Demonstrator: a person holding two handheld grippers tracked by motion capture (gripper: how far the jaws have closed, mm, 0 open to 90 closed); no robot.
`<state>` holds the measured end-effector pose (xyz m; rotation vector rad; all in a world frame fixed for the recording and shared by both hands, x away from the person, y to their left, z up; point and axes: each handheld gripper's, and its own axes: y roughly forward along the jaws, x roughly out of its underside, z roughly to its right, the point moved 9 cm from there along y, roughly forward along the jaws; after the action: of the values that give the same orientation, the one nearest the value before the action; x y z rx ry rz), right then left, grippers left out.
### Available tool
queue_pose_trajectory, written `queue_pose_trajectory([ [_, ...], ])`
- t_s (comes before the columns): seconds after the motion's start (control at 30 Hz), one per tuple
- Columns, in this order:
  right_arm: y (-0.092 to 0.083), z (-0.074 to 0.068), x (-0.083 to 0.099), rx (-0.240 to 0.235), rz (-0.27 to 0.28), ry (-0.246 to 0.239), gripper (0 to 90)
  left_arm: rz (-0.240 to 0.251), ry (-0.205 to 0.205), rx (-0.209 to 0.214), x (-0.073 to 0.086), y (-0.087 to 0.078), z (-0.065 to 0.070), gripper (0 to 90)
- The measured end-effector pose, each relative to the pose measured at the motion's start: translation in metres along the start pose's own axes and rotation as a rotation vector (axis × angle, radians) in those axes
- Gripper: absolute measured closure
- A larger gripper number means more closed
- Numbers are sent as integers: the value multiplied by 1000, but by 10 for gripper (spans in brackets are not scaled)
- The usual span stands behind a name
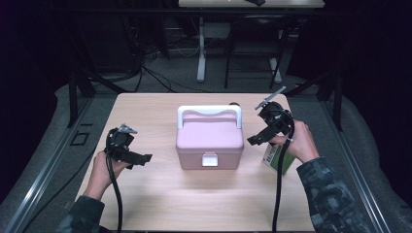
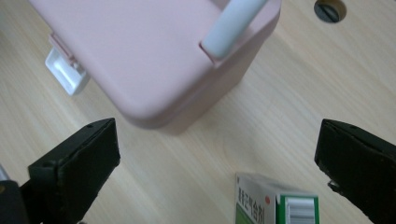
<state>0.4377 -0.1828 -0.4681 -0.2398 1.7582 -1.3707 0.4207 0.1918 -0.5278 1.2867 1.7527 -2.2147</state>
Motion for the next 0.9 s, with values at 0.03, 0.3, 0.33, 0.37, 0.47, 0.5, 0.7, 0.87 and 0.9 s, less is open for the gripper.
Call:
queue_pose_trajectory([
  [0.03, 2, -1, -2, -9, 3, -1, 3, 0, 0, 0, 0, 0, 0, 0],
  [0.3, 16, -6, -24, -48, 57, 11, 111, 12, 61, 38, -52, 10, 10, 1],
  [0.33, 18, -7, -27, -51, 57, 12, 120, 14, 62, 46, -56, 12, 11, 1],
  [0.37, 20, -7, -29, -53, 58, 14, 128, 17, 61, 55, -62, 14, 13, 1],
  [0.47, 27, -6, -36, -53, 56, 18, 145, 18, 68, 71, -72, 17, 16, 2],
  [0.5, 30, -6, -38, -53, 56, 19, 160, 21, 70, 85, -82, 20, 19, 2],
  [0.7, 44, -3, -46, -46, 48, 46, 211, 14, 74, 117, -106, 30, 27, 3],
  [0.87, 53, 1, -50, -49, 58, 78, 265, 8, 70, 124, -117, 39, 32, 66],
  [0.9, 55, 2, -51, -49, 62, 81, 281, 6, 72, 124, -118, 41, 33, 91],
])
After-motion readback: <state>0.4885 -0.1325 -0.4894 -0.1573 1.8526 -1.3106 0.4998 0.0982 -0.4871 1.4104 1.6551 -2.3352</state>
